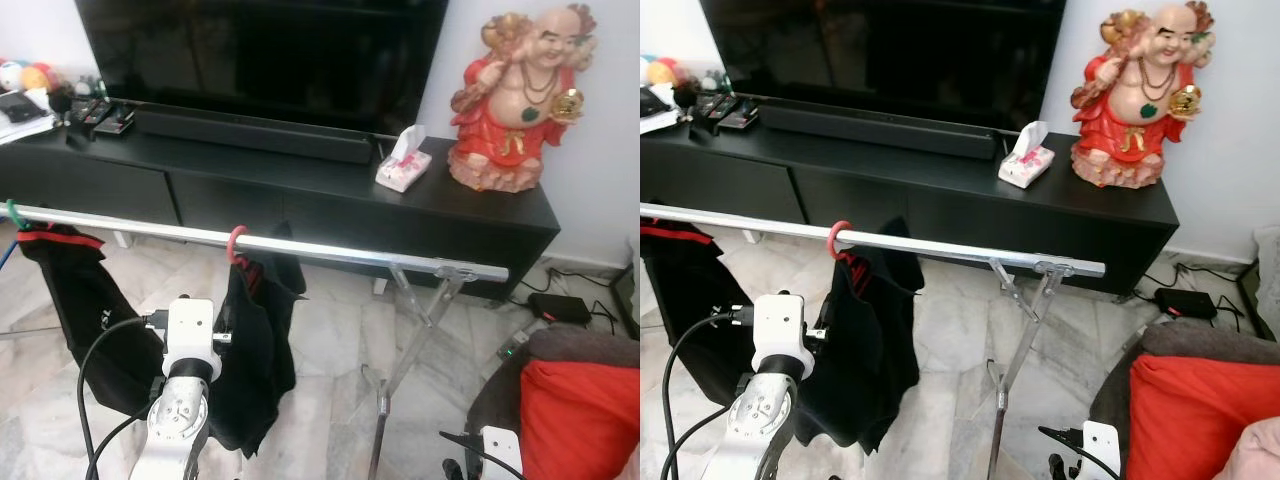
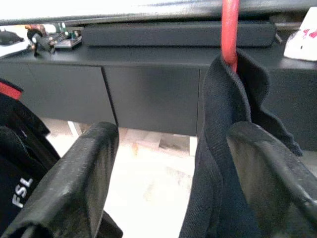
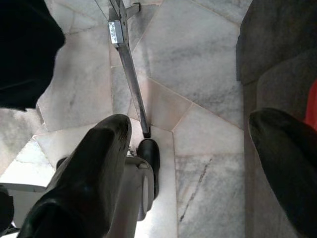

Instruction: Hang hanger

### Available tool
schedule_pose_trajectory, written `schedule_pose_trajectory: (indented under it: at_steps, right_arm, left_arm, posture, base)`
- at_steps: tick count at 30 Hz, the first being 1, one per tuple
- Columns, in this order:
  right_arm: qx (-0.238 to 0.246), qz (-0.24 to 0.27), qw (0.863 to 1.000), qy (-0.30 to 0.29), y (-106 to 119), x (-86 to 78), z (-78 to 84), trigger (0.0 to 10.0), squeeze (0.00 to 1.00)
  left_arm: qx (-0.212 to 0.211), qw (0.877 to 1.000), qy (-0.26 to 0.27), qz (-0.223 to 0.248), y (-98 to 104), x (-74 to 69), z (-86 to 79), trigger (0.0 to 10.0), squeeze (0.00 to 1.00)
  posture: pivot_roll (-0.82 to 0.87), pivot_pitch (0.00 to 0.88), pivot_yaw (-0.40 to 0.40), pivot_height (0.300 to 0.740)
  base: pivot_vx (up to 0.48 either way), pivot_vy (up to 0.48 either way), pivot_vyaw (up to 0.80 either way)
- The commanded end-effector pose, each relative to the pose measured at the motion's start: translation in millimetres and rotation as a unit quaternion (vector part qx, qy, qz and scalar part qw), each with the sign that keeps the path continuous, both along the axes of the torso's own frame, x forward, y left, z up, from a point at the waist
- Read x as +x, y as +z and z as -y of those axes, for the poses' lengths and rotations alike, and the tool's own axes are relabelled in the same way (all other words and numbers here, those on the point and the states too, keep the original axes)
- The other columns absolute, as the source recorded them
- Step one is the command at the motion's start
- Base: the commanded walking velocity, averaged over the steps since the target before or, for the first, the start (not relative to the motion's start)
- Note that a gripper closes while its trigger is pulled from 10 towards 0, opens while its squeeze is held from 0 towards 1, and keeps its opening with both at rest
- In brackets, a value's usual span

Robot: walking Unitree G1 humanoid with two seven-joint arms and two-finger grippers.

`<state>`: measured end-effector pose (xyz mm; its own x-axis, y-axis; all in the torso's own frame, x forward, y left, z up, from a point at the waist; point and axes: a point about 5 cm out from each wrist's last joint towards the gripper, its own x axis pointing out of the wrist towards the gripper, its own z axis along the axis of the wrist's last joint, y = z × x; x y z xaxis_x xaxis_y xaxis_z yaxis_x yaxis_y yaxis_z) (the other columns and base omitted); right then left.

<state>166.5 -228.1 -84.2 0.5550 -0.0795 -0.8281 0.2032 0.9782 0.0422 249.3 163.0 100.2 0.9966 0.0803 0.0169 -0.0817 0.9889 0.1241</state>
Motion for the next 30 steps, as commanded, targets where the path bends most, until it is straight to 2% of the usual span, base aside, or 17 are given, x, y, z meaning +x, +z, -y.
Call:
schedule_pose_trajectory:
  at_steps: [1, 2, 8, 13, 30]
  right_arm:
    - [-0.004, -0.004, 1.000, -0.001, 0, -1.2, 2.7, 10.0, 0.00]
    - [-0.004, -0.004, 1.000, 0.000, 0, -1.2, 2.9, 10.0, 0.00]
    - [-0.006, -0.005, 1.000, 0.003, 0, -1.0, 3.5, 10.0, 0.00]
    - [-0.007, -0.005, 1.000, 0.004, 0, -1.4, 3.1, 10.0, 0.00]
    - [-0.005, -0.007, 1.000, 0.006, -1, -3.0, 1.1, 10.0, 0.00]
  left_arm:
    - [0.007, 1.000, -0.008, 0.014, 5, -1.7, 2.8, 10.0, 0.40]
    - [0.018, 0.999, -0.018, 0.019, 6, -6.5, 4.9, 10.0, 0.00]
    - [0.030, 0.999, -0.035, 0.014, 2, -13.5, 11.5, 10.0, 0.00]
    - [0.013, 0.999, -0.039, 0.022, 5, -10.9, 14.7, 10.0, 0.00]
    - [0.019, 0.998, -0.058, 0.023, 5, -13.0, 20.0, 10.0, 0.00]
  posture:
    - [0.08, 0.000, -0.069, 0.716]
    - [0.08, 0.000, -0.069, 0.716]
    - [0.09, 0.000, -0.070, 0.716]
    - [0.09, 0.000, -0.067, 0.716]
    - [0.09, 0.000, -0.056, 0.716]
  base:
    - [0.000, 0.000, 0.00]
    - [0.000, 0.000, 0.00]
    - [0.000, 0.000, 0.00]
    - [0.000, 0.000, 0.00]
    - [0.000, 0.000, 0.00]
